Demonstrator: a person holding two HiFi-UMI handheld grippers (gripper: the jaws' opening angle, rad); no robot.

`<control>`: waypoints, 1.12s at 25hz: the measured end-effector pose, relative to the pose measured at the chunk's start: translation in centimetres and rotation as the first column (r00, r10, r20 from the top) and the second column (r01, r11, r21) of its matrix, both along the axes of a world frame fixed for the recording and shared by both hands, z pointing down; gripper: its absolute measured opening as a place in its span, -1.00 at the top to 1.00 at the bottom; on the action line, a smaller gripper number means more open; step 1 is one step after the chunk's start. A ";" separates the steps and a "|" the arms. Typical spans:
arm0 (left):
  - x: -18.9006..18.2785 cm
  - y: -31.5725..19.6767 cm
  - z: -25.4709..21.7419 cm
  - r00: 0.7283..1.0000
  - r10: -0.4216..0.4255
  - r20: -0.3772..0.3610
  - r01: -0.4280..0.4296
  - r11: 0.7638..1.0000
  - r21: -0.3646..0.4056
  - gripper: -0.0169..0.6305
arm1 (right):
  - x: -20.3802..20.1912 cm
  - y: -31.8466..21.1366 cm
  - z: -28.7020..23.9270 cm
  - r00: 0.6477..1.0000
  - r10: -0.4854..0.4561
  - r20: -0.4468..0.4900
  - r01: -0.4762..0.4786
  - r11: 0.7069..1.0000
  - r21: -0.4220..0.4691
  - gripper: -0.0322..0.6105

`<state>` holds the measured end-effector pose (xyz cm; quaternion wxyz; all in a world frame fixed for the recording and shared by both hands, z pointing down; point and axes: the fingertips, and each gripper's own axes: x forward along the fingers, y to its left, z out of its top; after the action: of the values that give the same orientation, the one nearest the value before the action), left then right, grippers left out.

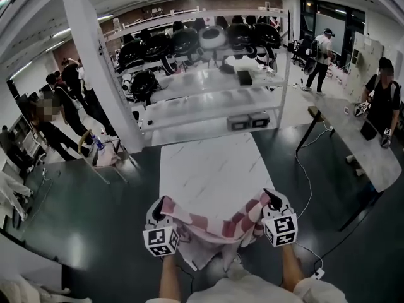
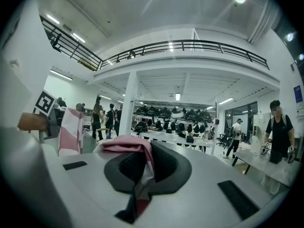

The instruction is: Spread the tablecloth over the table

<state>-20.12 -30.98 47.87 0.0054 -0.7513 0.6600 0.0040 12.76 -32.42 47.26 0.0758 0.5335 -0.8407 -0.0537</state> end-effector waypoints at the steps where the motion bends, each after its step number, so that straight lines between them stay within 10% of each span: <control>1: 0.1 -1.3 0.1 1.000 -0.006 -0.001 0.006 1.000 -0.007 0.87 | 0.0 -1.5 0.0 1.000 -0.007 0.001 0.007 1.000 -0.003 0.84; 15: 0.8 -13.3 3.0 0.995 -0.096 -0.014 0.094 0.990 -0.104 0.87 | -0.2 -15.8 3.1 0.993 -0.116 0.014 0.116 0.989 -0.086 0.84; 28: -0.3 -14.9 3.6 0.993 -0.115 -0.010 0.113 0.988 -0.105 0.87 | -1.5 -18.7 4.2 0.989 -0.146 0.008 0.146 0.983 -0.111 0.84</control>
<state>-20.45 -45.85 51.43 -0.0388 -0.7116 0.7011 -0.0247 11.24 -51.08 51.47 0.1014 0.4656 -0.8791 -0.0121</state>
